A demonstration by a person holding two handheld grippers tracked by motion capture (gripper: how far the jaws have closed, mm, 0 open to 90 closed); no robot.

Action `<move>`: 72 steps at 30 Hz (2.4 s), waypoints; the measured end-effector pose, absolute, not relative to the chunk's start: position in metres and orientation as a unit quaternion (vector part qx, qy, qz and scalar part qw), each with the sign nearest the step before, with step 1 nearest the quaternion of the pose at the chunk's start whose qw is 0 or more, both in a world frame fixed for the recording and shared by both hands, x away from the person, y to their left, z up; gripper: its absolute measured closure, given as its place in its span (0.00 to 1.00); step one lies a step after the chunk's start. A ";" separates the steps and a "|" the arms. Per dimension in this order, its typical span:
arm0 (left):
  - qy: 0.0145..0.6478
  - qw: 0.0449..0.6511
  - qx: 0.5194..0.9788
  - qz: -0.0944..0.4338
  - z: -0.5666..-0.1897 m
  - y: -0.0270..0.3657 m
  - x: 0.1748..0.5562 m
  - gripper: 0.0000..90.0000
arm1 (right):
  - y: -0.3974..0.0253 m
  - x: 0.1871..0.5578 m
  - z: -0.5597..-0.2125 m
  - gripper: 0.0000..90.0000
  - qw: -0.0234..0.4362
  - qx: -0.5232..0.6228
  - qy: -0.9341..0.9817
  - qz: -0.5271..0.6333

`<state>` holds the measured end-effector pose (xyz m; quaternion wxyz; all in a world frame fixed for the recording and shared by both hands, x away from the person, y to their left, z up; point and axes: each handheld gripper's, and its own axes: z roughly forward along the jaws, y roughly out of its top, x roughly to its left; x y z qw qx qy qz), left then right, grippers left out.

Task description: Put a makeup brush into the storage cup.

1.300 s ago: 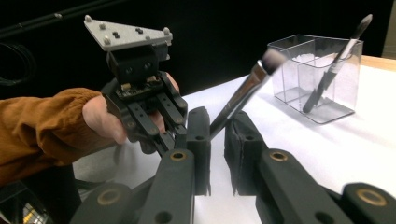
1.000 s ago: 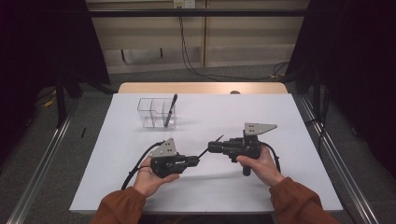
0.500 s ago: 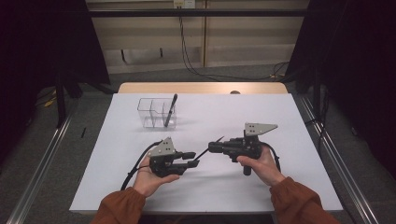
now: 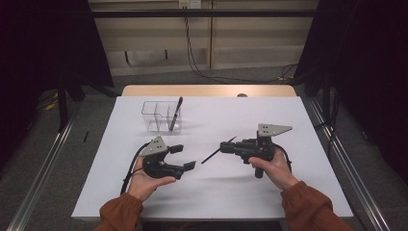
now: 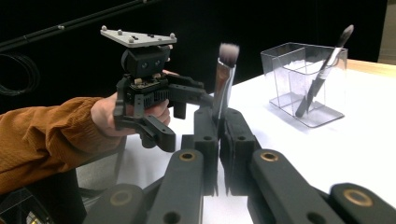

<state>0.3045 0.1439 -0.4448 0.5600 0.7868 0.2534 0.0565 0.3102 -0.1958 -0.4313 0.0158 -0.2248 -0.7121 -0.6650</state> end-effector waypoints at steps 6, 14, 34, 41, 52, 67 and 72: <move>0.263 0.566 0.780 0.044 -0.444 0.143 0.305 0.06 | -0.200 0.312 -0.431 0.96 0.018 -0.230 -0.712 -0.663; 0.240 0.576 0.780 0.049 -0.441 0.142 0.302 0.03 | -0.202 0.313 -0.428 0.96 0.023 -0.231 -0.720 -0.654; 0.229 0.559 0.794 0.068 -0.436 0.134 0.301 0.03 | -0.200 0.325 -0.404 0.96 0.044 -0.216 -0.767 -0.602; 0.225 0.559 0.795 0.066 -0.435 0.129 0.301 0.03 | -0.192 0.330 -0.391 0.96 0.048 -0.198 -0.802 -0.562; 0.216 0.563 0.795 0.071 -0.435 0.121 0.301 0.03 | -0.180 0.340 -0.381 0.96 0.063 -0.197 -0.850 -0.485; 0.203 0.558 0.801 0.071 -0.429 0.103 0.305 0.03 | -0.163 0.351 -0.373 0.96 0.059 -0.197 -0.894 -0.398; 0.199 0.553 0.806 0.067 -0.430 0.095 0.307 0.03 | -0.161 0.352 -0.374 0.96 0.067 -0.194 -0.893 -0.401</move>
